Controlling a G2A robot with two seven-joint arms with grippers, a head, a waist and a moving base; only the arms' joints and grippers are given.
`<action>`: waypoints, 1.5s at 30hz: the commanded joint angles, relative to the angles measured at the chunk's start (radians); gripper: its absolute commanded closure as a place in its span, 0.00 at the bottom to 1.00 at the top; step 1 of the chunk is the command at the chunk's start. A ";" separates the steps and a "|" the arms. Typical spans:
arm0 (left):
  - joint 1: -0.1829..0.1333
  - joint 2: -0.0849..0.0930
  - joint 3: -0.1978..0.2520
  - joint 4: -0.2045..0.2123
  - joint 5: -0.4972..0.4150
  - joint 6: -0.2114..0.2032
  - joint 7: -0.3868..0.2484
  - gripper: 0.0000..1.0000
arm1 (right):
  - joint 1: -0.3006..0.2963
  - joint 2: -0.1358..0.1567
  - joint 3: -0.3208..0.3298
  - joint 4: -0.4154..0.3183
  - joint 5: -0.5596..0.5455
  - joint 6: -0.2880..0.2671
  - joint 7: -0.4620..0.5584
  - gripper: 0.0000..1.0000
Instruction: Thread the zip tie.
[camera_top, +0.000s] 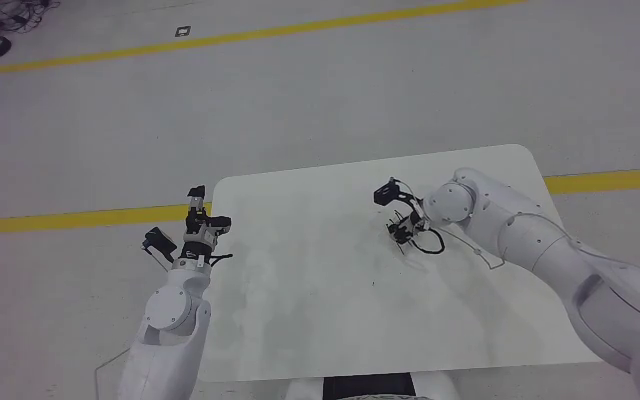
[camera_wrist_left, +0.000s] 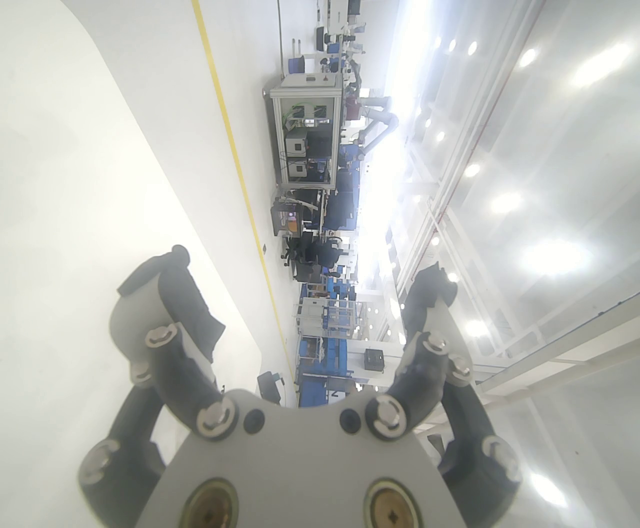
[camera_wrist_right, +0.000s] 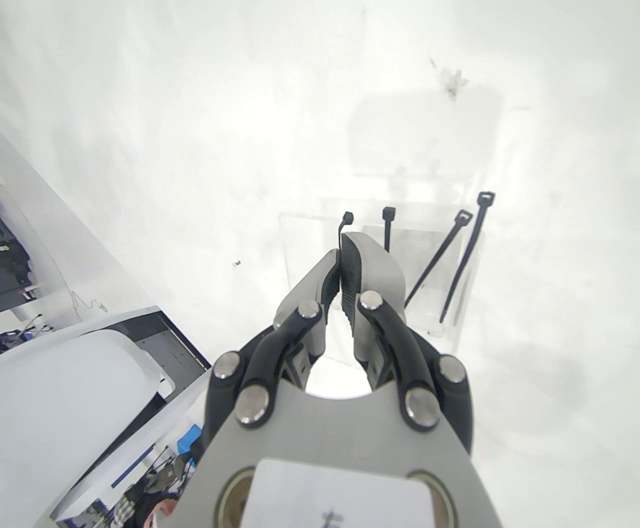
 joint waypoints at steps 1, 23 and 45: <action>0.000 0.000 0.000 0.000 0.000 0.000 0.000 0.00 | 0.001 0.006 0.006 -0.009 0.000 0.000 -0.005 1.00; 0.000 0.000 0.000 0.000 0.000 0.000 0.000 0.00 | -0.240 0.296 0.310 -0.667 0.033 0.000 -0.128 1.00; 0.001 -0.002 0.008 0.011 -0.016 0.013 0.005 0.00 | -0.309 0.323 0.346 -0.698 0.049 0.000 -0.242 1.00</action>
